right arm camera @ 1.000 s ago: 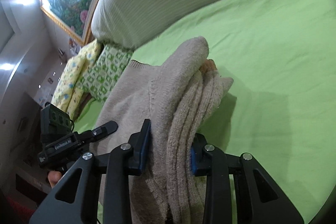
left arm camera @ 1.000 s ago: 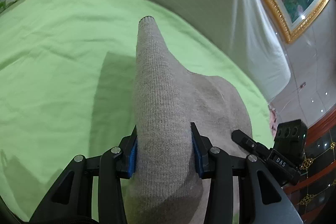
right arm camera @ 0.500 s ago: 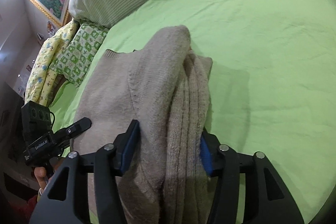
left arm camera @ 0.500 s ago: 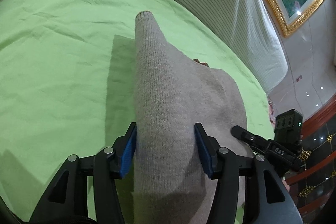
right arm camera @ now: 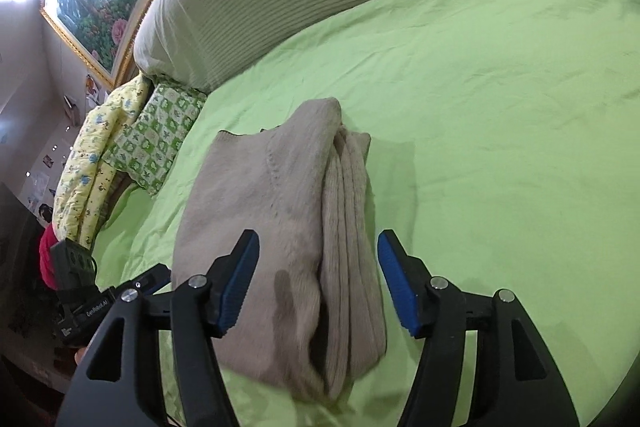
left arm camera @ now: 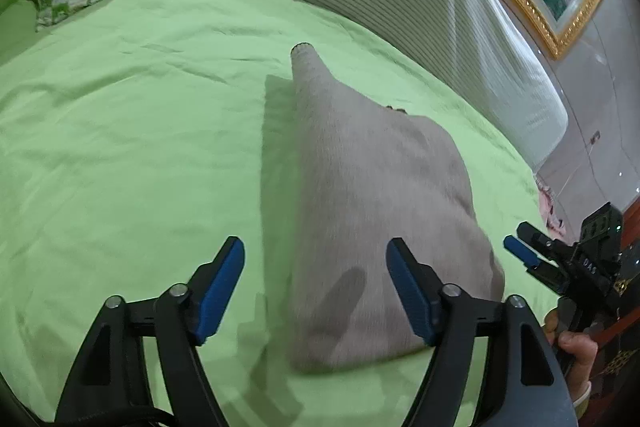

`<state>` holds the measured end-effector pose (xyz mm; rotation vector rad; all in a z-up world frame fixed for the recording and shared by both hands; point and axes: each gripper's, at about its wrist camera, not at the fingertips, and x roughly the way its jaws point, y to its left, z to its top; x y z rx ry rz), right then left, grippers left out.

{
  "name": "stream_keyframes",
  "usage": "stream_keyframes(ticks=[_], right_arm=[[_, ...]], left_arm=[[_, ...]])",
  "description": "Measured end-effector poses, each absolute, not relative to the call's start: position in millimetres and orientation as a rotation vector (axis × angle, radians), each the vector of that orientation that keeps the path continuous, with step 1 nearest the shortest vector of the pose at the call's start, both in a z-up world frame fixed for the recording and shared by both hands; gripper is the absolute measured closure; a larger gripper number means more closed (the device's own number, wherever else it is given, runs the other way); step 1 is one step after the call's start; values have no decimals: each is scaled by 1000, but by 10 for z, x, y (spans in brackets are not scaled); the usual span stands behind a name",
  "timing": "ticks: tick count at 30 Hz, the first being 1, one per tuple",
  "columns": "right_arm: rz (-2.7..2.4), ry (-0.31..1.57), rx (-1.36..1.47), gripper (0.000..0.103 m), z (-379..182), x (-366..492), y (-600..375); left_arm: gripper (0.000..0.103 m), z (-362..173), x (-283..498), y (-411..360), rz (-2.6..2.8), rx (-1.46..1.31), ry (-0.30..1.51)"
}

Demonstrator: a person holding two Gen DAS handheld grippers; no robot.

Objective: Fold small clothes

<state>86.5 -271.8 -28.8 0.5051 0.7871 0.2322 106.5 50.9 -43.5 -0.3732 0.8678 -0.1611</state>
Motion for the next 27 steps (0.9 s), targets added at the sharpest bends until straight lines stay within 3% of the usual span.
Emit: stream_keyframes(ticks=[10, 20, 25, 27], right_arm=[[231, 786, 470, 39, -343, 333, -2668], [282, 810, 321, 39, -521, 135, -2388], [284, 816, 221, 45, -578, 244, -2235], [291, 818, 200, 54, -591, 282, -2187]], left_arm=[[27, -438, 484, 532, -145, -252, 871], [27, -607, 432, 311, -79, -86, 887], [27, -674, 484, 189, -77, -21, 891], [27, -697, 529, 170, -63, -10, 893]])
